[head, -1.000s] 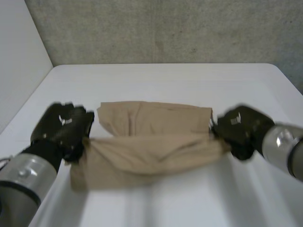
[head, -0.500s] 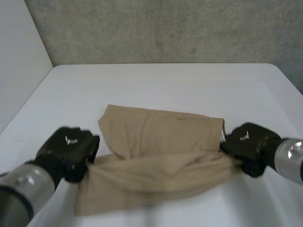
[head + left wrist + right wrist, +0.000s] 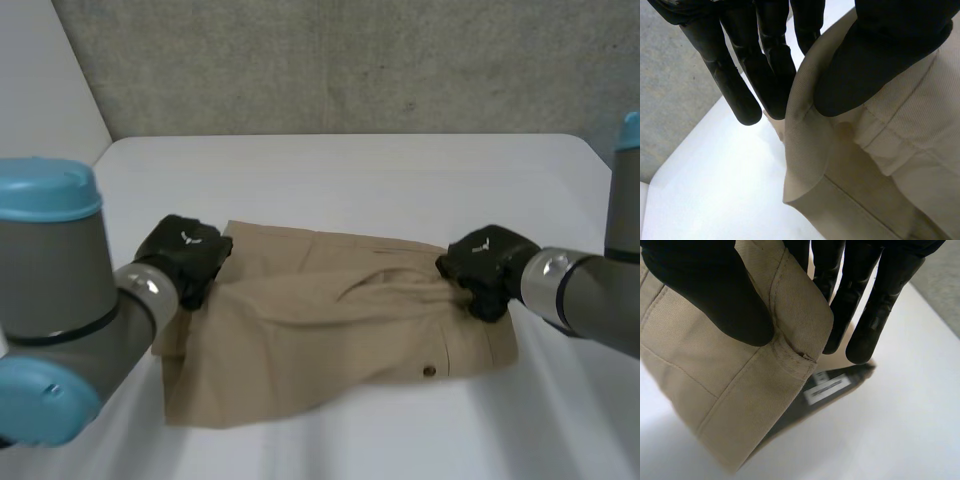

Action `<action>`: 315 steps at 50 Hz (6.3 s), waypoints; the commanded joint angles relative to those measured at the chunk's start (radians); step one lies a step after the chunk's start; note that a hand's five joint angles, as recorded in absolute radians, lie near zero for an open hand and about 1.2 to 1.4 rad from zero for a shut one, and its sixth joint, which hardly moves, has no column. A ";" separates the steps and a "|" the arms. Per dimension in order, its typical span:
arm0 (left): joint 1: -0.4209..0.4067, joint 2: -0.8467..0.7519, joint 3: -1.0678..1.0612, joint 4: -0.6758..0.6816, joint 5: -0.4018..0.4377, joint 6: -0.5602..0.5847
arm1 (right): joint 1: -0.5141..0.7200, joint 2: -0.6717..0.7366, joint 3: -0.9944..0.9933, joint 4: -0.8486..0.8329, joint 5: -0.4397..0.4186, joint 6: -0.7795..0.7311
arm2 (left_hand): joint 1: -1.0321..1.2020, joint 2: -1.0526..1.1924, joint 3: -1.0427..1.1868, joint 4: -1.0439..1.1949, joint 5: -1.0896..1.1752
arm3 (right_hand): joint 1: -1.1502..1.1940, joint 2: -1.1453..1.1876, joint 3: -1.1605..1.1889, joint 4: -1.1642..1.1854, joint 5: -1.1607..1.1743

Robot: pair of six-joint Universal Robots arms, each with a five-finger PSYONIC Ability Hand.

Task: Fold the shorts.

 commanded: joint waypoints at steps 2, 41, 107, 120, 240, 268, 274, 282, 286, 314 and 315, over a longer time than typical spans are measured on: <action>0.015 0.169 -0.116 0.024 0.005 0.005 | 0.004 -0.051 0.058 -0.018 -0.008 -0.091 | 0.257 0.196 0.204 0.198 0.222 | 0.436 0.224 0.223 0.206 0.234; 0.003 0.412 -0.369 0.443 -0.041 -0.044 | 0.050 -0.069 0.036 -0.468 0.104 0.193 | 0.257 0.196 0.204 0.198 0.222 | 0.436 0.224 0.223 0.206 0.234; 0.055 -0.068 0.045 0.227 0.044 -0.015 | -0.050 -0.236 0.403 -0.089 0.004 -0.177 | -0.850 -0.911 -0.903 -0.909 -0.885 | 0.436 0.224 0.223 0.206 0.234; 0.074 -0.337 0.276 0.114 0.254 0.013 | -0.042 -0.229 0.409 -0.107 0.004 -0.179 | -0.664 -0.725 -0.717 -0.724 -0.700 | 0.436 0.224 0.223 0.206 0.234; -0.394 -0.039 -0.241 -0.009 -0.377 -0.581 | 0.098 0.175 -0.048 -0.401 0.170 0.398 | -0.779 -0.840 -0.832 -0.838 -0.814 | 0.436 0.224 0.223 0.206 0.234; -0.259 0.111 -0.263 0.158 -0.370 -0.395 | 0.091 0.155 -0.034 -0.440 0.187 0.386 | 0.257 0.196 0.204 0.198 0.222 | 0.436 0.224 0.223 0.206 0.234; -0.126 0.186 -0.189 0.166 -0.282 -0.260 | 0.093 0.141 -0.033 -0.428 0.185 0.326 | 0.257 0.196 0.204 0.198 0.222 | 0.436 0.224 0.223 0.206 0.234; 0.015 0.045 -0.042 0.239 -0.085 -0.170 | 0.088 0.121 -0.030 -0.428 0.190 0.308 | 0.257 0.196 0.204 0.198 0.222 | 0.436 0.224 0.223 0.206 0.234; 0.034 -0.081 0.142 0.272 -0.050 -0.139 | 0.053 0.119 -0.025 -0.427 0.191 0.309 | 0.257 0.196 0.204 0.198 0.222 | 0.436 0.224 0.223 0.206 0.234; -0.061 0.226 -0.194 -0.009 -0.045 -0.229 | 0.045 -0.040 0.065 -0.407 0.162 0.216 | 0.257 0.196 0.204 0.198 0.222 | 0.436 0.224 0.223 0.206 0.234; -0.061 0.226 -0.194 -0.009 -0.045 -0.229 | 0.042 -0.057 0.075 -0.401 0.162 0.203 | 0.257 0.196 0.204 0.198 0.222 | 0.436 0.224 0.223 0.206 0.234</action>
